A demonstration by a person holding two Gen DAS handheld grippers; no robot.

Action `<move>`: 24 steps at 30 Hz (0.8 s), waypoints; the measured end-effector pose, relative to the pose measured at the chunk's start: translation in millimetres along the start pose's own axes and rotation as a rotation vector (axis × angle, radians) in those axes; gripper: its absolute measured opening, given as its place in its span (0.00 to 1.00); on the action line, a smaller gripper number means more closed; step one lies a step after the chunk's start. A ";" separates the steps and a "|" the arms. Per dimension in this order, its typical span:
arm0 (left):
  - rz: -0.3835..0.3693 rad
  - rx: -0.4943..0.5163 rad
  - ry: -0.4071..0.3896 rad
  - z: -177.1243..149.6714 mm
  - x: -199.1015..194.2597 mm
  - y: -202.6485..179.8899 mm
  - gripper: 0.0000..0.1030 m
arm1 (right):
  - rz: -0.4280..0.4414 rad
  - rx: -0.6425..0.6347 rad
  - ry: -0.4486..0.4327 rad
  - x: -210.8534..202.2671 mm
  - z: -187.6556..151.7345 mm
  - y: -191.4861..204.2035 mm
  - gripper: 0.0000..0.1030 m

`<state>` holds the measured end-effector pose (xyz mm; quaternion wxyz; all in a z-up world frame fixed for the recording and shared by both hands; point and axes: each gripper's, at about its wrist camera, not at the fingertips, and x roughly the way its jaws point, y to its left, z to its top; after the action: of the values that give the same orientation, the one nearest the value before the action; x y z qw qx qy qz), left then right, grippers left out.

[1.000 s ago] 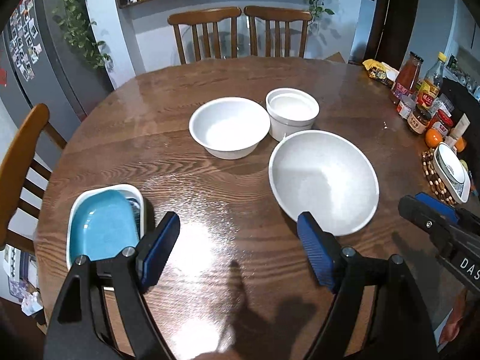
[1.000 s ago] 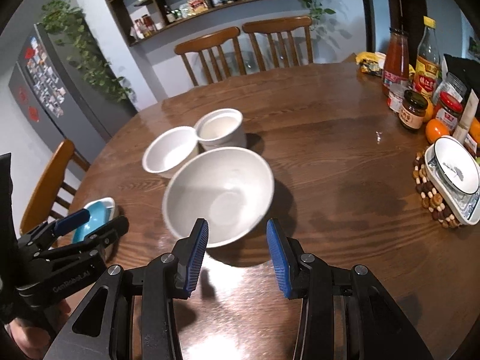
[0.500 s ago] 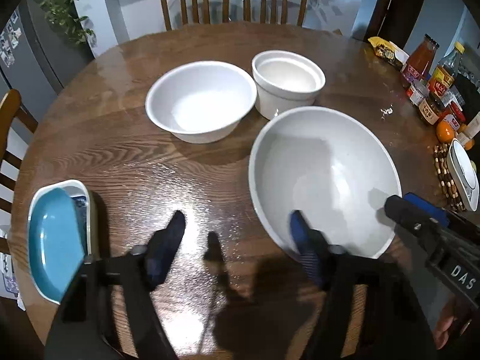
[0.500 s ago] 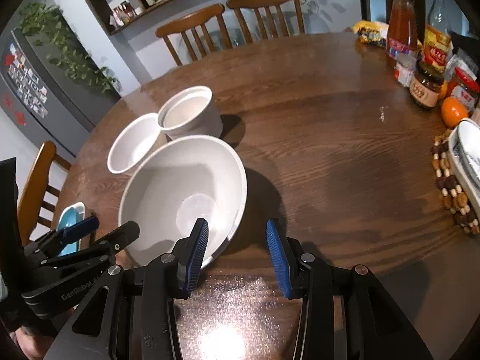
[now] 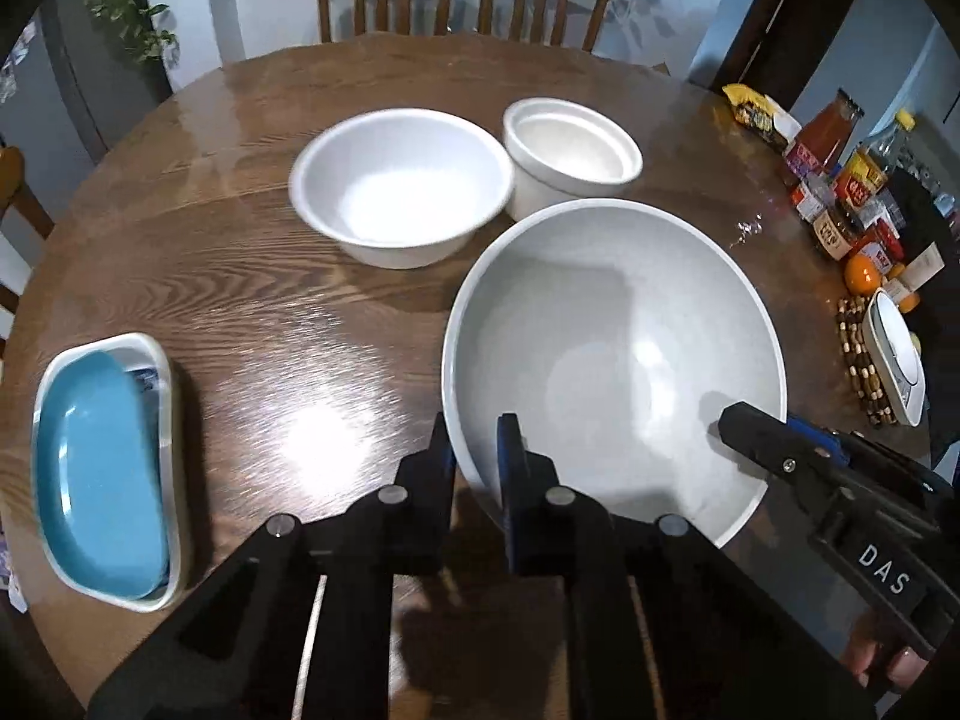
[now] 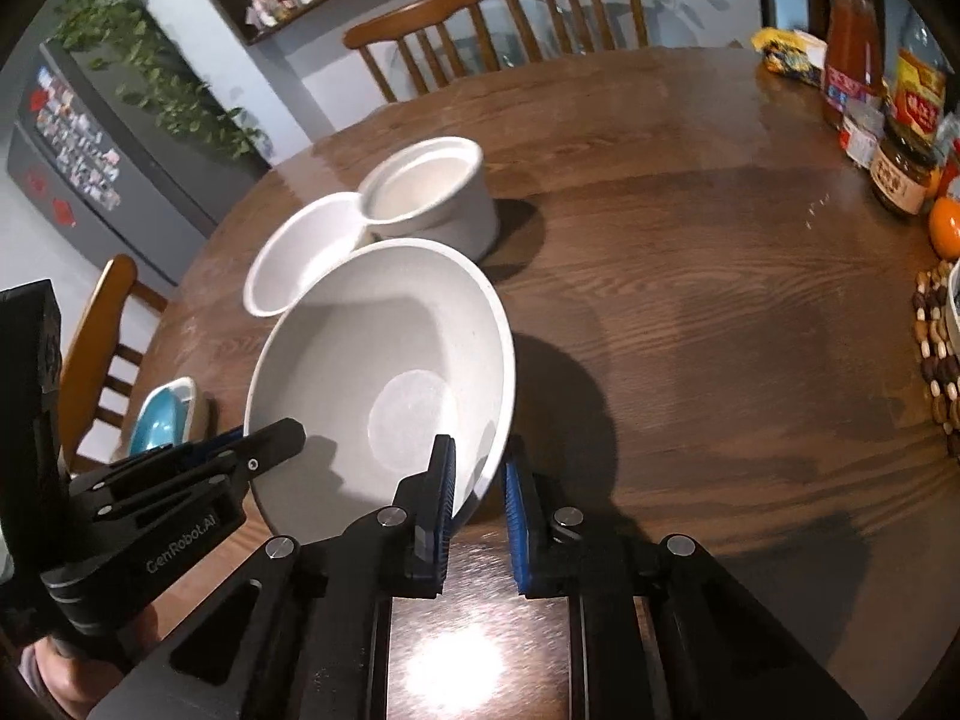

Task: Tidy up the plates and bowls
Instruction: 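Slide the large white bowl beside the stacked dishes with the left gripper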

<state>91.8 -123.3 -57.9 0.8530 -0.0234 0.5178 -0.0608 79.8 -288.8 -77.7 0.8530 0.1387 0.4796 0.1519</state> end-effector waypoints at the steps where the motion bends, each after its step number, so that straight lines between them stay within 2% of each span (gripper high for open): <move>1: 0.010 -0.004 -0.004 -2.6 -5.2 4.6 0.11 | 0.010 -0.010 0.002 -1.1 -0.6 4.8 0.17; 6: 0.062 -0.047 -0.015 -18.1 -26.1 32.1 0.11 | 0.056 -0.068 0.022 0.0 -7.3 35.6 0.17; 11: 0.086 -0.102 0.020 -26.8 -21.4 54.7 0.10 | 0.099 -0.086 0.079 15.7 -13.7 56.1 0.17; 18: 0.123 -0.103 0.053 -31.8 -7.5 63.1 0.15 | 0.079 -0.087 0.114 26.8 -18.6 60.2 0.17; 24: 0.153 -0.088 0.021 -27.0 -12.8 64.7 0.14 | 0.035 -0.108 0.096 23.7 -19.4 64.4 0.17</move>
<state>67.2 -56.8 -65.8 0.8478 -0.0207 0.5291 0.0274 66.8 -218.8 -81.2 0.8325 0.0935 0.5085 0.1991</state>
